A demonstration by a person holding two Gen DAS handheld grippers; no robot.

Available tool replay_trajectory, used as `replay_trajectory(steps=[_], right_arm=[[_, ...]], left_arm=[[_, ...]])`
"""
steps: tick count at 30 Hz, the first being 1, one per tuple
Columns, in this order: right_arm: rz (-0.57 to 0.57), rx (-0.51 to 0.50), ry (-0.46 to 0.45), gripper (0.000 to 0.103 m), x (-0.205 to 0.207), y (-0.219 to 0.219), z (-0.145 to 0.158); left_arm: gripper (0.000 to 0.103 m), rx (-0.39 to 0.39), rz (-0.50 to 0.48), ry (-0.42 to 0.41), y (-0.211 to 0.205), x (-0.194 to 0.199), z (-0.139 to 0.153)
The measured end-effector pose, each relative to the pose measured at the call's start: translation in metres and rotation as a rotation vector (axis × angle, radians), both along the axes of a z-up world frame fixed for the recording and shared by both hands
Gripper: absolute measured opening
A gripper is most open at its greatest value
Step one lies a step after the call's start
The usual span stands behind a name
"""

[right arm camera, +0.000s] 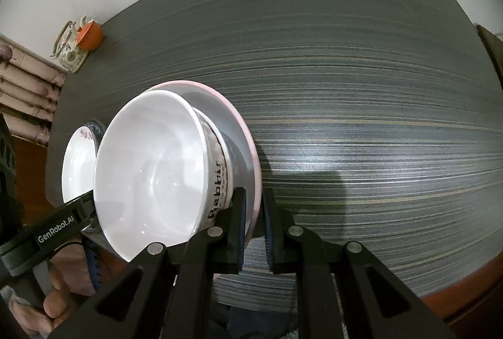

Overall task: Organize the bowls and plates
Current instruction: 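Lift and carry the pink bowl stack over the plate stack with both tools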

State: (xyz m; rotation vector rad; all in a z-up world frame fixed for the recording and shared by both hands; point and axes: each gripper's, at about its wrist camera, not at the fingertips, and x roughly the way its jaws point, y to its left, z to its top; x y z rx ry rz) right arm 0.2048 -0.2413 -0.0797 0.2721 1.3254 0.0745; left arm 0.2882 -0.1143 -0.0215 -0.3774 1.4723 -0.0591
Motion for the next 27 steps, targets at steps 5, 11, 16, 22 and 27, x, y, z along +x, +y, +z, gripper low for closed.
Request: replay_trajectory(steps=[5, 11, 16, 22, 27], right_arm=[[0.004, 0.004, -0.004, 0.012, 0.0, 0.002, 0.0], [0.007, 0.007, -0.013, 0.012, -0.001, -0.001, 0.002], [0.013, 0.006, -0.023, 0.012, -0.003, -0.003, 0.007], [0.021, 0.006, -0.036, 0.012, -0.003, -0.003, 0.014], [0.031, 0.005, -0.05, 0.012, -0.004, -0.002, 0.022]], left_arm=[[0.005, 0.007, 0.0, -0.004, 0.0, -0.001, 0.002], [0.006, 0.007, -0.001, -0.013, 0.001, -0.002, 0.006], [0.006, 0.009, -0.001, -0.025, 0.003, -0.004, 0.011], [0.006, 0.013, 0.001, -0.039, 0.005, -0.008, 0.018], [0.007, 0.015, 0.005, -0.054, 0.008, -0.01, 0.026]])
